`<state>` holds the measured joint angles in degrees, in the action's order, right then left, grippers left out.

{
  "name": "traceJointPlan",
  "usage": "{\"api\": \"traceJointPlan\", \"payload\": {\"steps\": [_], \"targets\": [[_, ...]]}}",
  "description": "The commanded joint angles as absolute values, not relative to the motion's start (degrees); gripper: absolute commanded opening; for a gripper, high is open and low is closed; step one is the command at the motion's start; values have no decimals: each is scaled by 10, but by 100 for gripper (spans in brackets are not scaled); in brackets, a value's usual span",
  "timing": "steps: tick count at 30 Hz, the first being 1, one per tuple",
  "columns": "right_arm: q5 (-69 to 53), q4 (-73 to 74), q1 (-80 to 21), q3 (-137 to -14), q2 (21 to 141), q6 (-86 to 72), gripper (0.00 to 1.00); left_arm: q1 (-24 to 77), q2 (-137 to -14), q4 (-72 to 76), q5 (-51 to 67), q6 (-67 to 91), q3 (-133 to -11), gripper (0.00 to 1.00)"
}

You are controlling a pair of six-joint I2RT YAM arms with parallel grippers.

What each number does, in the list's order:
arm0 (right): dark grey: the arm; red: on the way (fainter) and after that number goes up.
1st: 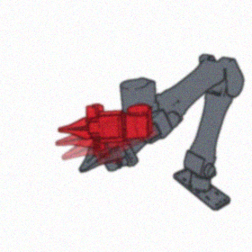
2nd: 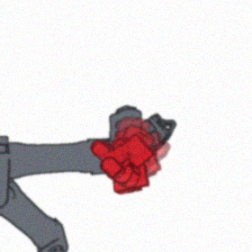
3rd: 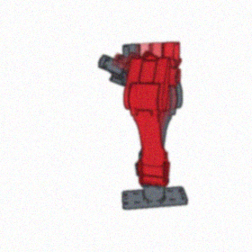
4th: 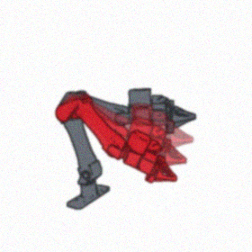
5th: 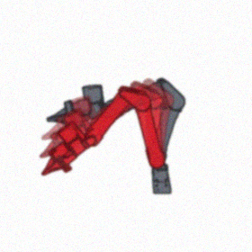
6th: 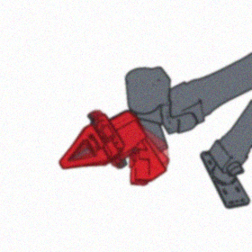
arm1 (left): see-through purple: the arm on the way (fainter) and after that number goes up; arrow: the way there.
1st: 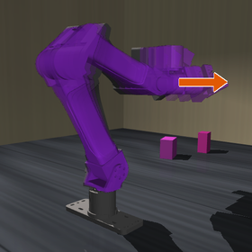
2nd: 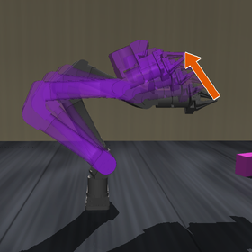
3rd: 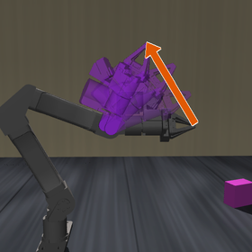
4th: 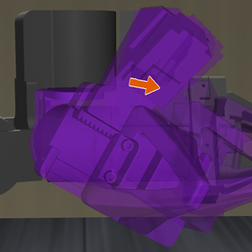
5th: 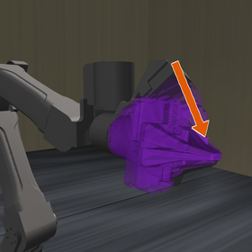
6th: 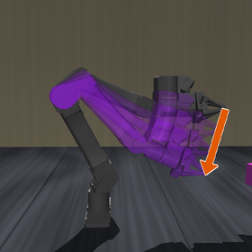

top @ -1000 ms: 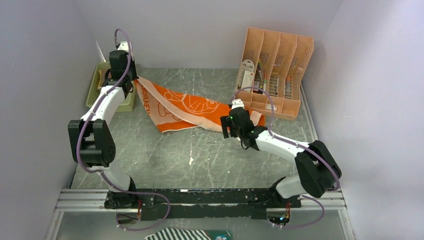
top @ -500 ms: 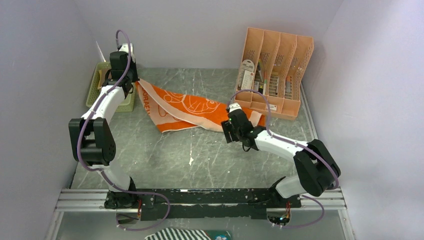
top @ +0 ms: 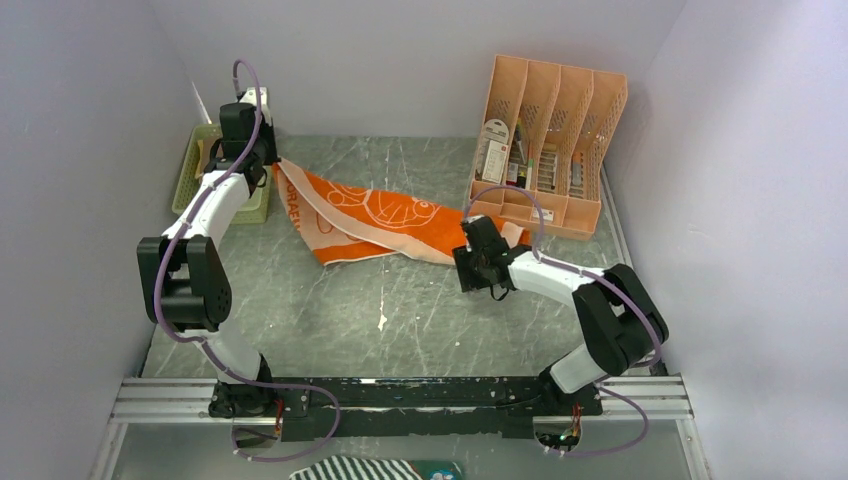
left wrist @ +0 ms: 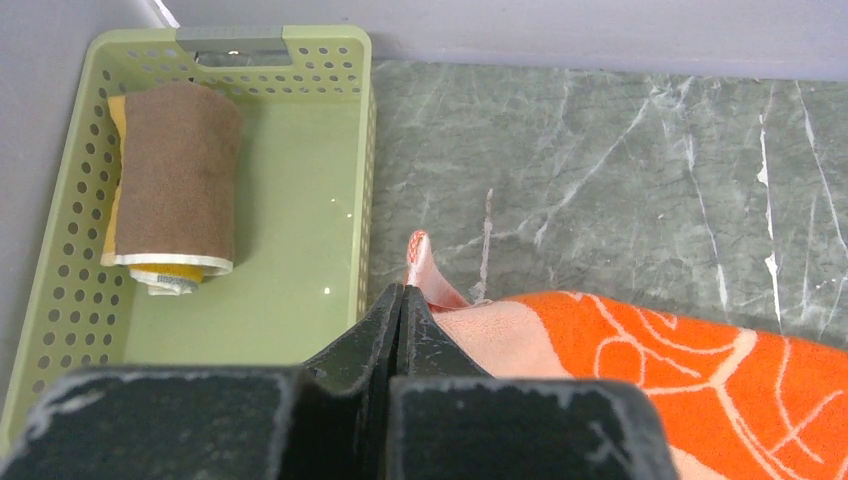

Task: Roll the towels
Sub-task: Flatten out the towel at the center of the board.

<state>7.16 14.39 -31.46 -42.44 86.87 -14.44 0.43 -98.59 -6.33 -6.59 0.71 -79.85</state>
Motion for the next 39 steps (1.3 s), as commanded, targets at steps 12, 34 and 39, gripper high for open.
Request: {"api": "traceJointPlan", "payload": {"steps": [12,34,39], "targets": [[33,165,-286,-426,921,-172,25,2,-933,-75,-36,15,-819,7],[105,127,-286,-596,585,-101,0,-14,-881,-273,-137,99,-1074,7],[97,132,-285,-662,527,-80,0,-15,-827,-364,-173,124,-1143,7]]}}
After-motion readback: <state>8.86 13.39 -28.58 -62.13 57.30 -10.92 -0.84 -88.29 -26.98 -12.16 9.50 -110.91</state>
